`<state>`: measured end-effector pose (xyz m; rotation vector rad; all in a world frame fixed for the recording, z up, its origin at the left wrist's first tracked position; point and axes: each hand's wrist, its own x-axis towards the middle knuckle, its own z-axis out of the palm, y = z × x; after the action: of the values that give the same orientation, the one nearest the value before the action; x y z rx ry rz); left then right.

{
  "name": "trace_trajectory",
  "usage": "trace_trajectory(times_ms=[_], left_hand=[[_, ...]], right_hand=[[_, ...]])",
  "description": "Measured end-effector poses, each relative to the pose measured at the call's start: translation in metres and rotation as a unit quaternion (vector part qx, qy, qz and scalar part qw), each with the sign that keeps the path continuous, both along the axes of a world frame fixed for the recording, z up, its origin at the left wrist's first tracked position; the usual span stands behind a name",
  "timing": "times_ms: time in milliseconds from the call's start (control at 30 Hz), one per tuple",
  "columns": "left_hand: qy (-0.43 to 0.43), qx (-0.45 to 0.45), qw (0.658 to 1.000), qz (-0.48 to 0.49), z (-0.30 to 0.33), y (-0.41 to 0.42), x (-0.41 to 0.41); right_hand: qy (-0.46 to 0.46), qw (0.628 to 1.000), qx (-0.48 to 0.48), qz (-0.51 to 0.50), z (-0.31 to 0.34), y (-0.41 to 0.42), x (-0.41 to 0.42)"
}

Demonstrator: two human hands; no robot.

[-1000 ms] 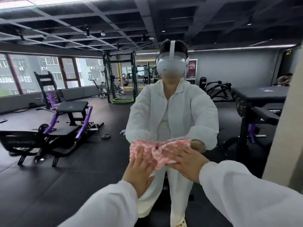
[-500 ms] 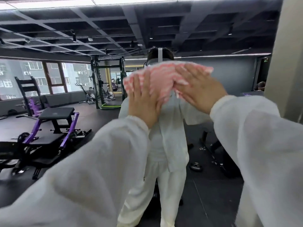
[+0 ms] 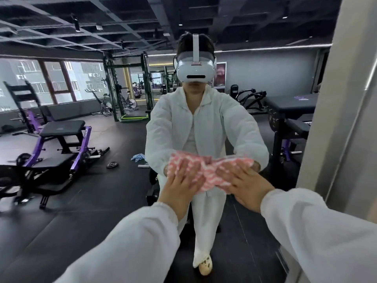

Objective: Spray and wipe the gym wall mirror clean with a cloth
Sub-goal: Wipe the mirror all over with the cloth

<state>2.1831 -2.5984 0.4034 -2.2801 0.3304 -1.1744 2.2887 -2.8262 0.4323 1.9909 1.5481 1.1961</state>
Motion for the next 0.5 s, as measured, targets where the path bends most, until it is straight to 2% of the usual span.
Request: trace_trajectory(times_ms=[100,200,333,433,500], left_hand=[[0.007,-0.037,0.999,0.014,-0.018,-0.017,-0.001],[-0.02,-0.114,0.993,0.023,0.003,-0.036,0.009],[-0.067,-0.194,0.979,0.015,0.095,-0.065,0.041],[-0.108,-0.176,0.978,0.009,0.171,-0.08,0.059],[-0.122,-0.158,0.98,0.005,0.198,-0.085,0.064]], right_hand=[[-0.015,0.999,-0.041,0.024,-0.003,-0.013,0.006],[0.0,0.999,0.011,0.03,0.03,-0.022,0.012],[0.013,0.988,0.152,-0.007,0.107,-0.032,0.018],[0.02,0.969,0.244,-0.03,0.163,-0.042,0.017],[0.055,0.96,0.273,-0.03,0.18,-0.046,0.017]])
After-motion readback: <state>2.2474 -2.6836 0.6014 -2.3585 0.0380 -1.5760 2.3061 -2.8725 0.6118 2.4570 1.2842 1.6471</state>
